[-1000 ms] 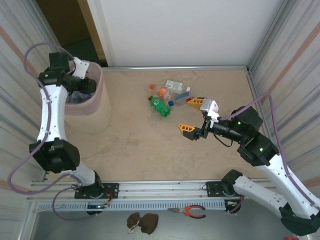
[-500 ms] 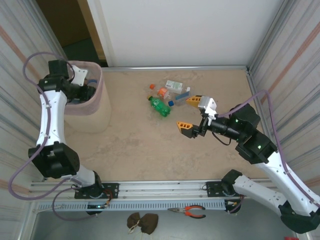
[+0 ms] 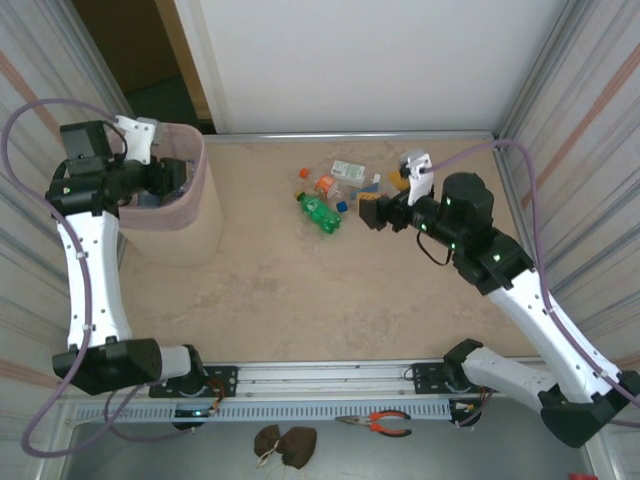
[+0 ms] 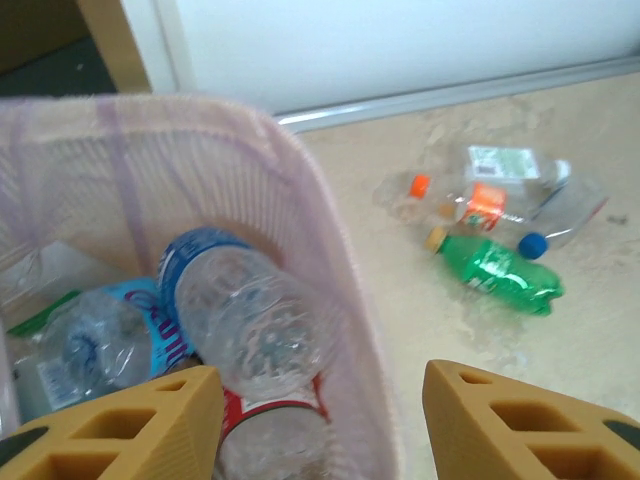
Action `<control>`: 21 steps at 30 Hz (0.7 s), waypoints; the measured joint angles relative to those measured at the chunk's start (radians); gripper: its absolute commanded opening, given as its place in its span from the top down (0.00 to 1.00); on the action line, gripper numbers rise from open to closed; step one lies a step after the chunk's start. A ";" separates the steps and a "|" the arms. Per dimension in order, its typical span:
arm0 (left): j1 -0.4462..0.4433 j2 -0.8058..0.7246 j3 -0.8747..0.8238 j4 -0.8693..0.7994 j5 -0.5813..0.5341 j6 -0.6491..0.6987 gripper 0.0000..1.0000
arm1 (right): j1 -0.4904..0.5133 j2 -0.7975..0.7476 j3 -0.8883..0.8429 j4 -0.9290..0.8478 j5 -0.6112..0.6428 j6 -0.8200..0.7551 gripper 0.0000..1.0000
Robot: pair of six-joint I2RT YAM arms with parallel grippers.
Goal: Put the plastic bottles in the bin
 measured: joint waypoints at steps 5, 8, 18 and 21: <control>0.000 -0.062 -0.050 0.073 0.125 -0.041 0.44 | -0.084 0.097 0.033 -0.058 0.023 0.137 0.19; 0.000 -0.100 -0.101 0.131 0.209 -0.081 0.44 | -0.119 0.146 0.044 -0.095 0.029 0.200 0.20; -0.135 -0.233 -0.353 0.367 0.361 -0.230 0.43 | -0.204 0.385 0.161 -0.205 0.051 0.320 0.22; -0.209 -0.252 -0.407 0.410 0.359 -0.259 0.43 | -0.202 0.492 0.240 -0.238 0.054 0.340 0.22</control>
